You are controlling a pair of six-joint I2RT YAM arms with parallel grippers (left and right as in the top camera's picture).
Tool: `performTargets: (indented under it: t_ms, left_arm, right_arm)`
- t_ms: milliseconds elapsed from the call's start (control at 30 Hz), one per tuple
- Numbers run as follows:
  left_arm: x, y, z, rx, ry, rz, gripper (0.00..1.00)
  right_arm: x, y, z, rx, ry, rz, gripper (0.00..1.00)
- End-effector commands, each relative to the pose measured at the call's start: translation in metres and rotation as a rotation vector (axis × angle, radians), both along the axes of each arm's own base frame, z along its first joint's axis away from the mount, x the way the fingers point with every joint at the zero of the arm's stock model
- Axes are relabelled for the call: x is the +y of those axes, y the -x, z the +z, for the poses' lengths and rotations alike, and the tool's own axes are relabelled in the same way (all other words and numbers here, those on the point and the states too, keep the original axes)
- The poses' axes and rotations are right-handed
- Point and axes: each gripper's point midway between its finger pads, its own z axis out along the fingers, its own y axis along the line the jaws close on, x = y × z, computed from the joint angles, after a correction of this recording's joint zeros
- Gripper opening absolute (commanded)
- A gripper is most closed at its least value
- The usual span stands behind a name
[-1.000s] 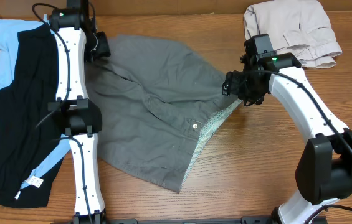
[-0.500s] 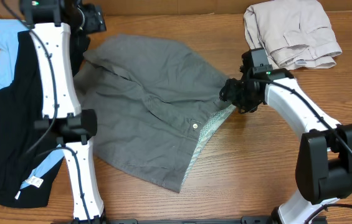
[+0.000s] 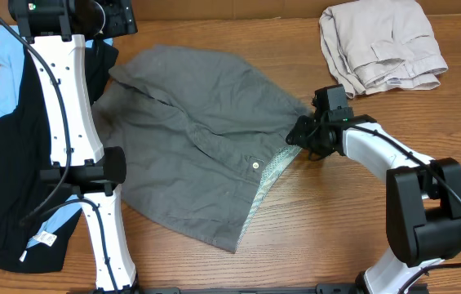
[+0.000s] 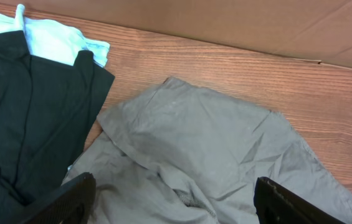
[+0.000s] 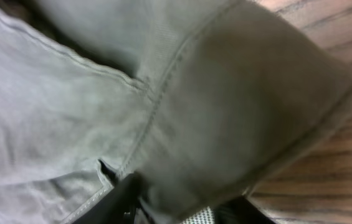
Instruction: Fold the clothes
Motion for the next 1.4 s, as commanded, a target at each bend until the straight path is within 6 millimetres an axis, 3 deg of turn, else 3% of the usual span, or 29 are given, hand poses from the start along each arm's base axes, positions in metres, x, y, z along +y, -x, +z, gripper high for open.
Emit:
performTargets:
  t_ms: [0, 133, 267, 433, 567, 833, 933, 1067, 1133, 1167, 1200, 1367]
  left_arm:
    - [-0.005, 0.003, 0.009, -0.021, -0.008, -0.031, 0.83]
    - [-0.005, 0.003, 0.009, -0.021, -0.008, -0.031, 0.83]
    - [-0.005, 0.003, 0.008, -0.019, -0.008, -0.031, 0.84]
    - [-0.005, 0.004, 0.008, -0.015, -0.008, -0.031, 0.83]
    - [-0.006, 0.004, 0.008, -0.015, -0.008, -0.032, 0.83]
    - [-0.009, 0.003, 0.007, -0.015, -0.008, -0.038, 0.83]
    - [-0.013, 0.003, 0.007, -0.015, -0.008, -0.046, 0.83]
    - [-0.022, 0.003, 0.007, -0.016, -0.02, -0.078, 0.83]
    - [-0.025, 0.004, 0.007, -0.019, -0.032, -0.102, 0.84]
    - [-0.027, 0.004, 0.007, -0.02, -0.039, -0.114, 0.84]
    - [-0.029, 0.003, 0.007, -0.024, -0.053, -0.136, 0.83]
    - [-0.027, 0.011, 0.018, -0.038, -0.063, -0.145, 0.83]
  right_arm:
    - [-0.006, -0.001, -0.006, 0.003, 0.021, -0.037, 0.25]
    - [-0.011, -0.005, -0.005, -0.014, 0.033, -0.051, 0.04]
    - [-0.023, -0.008, -0.005, -0.018, 0.048, -0.048, 0.04]
    - [-0.049, -0.021, 0.012, -0.031, 0.087, -0.022, 0.04]
    - [-0.075, -0.052, 0.047, -0.112, 0.104, -0.021, 0.04]
    - [-0.1, -0.1, 0.112, -0.295, 0.188, 0.032, 0.04]
    - [-0.111, -0.107, 0.123, -0.324, 0.215, 0.021, 0.04]
    - [-0.131, -0.106, 0.122, -0.312, 0.236, -0.016, 0.04]
    - [-0.139, -0.102, 0.12, -0.296, 0.238, -0.031, 0.32]
    - [-0.142, -0.1, 0.12, -0.286, 0.237, -0.038, 0.75]
    - [-0.144, -0.096, 0.121, -0.262, 0.233, -0.046, 1.0]
    - [-0.142, -0.082, 0.148, -0.201, 0.211, -0.067, 1.0]
